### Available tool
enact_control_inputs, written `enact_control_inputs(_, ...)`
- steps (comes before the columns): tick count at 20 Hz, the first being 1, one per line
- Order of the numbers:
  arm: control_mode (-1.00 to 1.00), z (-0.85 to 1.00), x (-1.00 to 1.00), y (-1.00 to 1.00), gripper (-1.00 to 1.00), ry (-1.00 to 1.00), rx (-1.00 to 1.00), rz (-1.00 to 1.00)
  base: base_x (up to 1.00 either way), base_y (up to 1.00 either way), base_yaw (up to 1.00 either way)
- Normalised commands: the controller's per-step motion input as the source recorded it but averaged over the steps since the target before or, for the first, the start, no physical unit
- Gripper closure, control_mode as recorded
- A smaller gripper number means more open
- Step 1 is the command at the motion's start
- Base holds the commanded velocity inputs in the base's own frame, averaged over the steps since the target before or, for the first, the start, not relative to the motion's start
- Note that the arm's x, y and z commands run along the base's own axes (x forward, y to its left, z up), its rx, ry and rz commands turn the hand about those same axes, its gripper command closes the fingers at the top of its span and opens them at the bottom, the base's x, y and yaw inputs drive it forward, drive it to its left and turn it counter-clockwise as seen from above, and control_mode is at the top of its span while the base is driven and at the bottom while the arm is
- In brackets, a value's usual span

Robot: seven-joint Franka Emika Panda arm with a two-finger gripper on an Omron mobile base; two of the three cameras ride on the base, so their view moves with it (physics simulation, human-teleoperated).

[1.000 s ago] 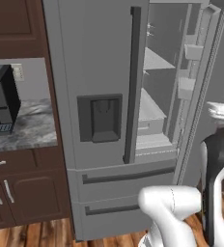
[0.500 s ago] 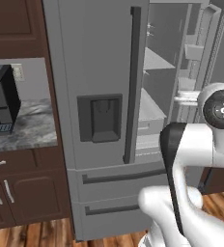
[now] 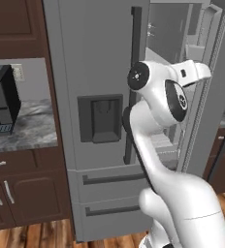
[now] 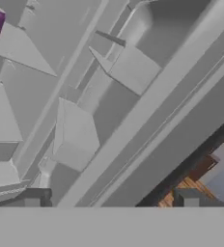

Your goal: Open the fridge, grab two sodas, and place both sodas inside the bowl with ice on the dining counter.

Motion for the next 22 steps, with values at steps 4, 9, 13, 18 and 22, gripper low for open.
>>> enact_control_inputs(4, -1.00, -0.04, 0.92, -0.21, -1.00, 0.14, -0.06, 0.01, 0.00, 0.00, 0.00)
enact_control_inputs(9, -1.00, -0.02, 0.80, -0.48, -1.00, 0.09, -0.01, 0.06, 0.00, 0.00, 0.00)
enact_control_inputs(13, -1.00, -0.03, 0.58, -0.85, -1.00, 0.07, 0.00, 0.06, 0.00, 0.00, 0.00)
enact_control_inputs(18, -1.00, 0.00, 0.22, -1.00, -1.00, 0.03, 0.00, 0.00, 0.00, 0.00, 0.00)
enact_control_inputs(22, -1.00, 0.00, 0.00, -1.00, -1.00, 0.00, 0.01, 0.00, 0.00, 0.00, 0.00)
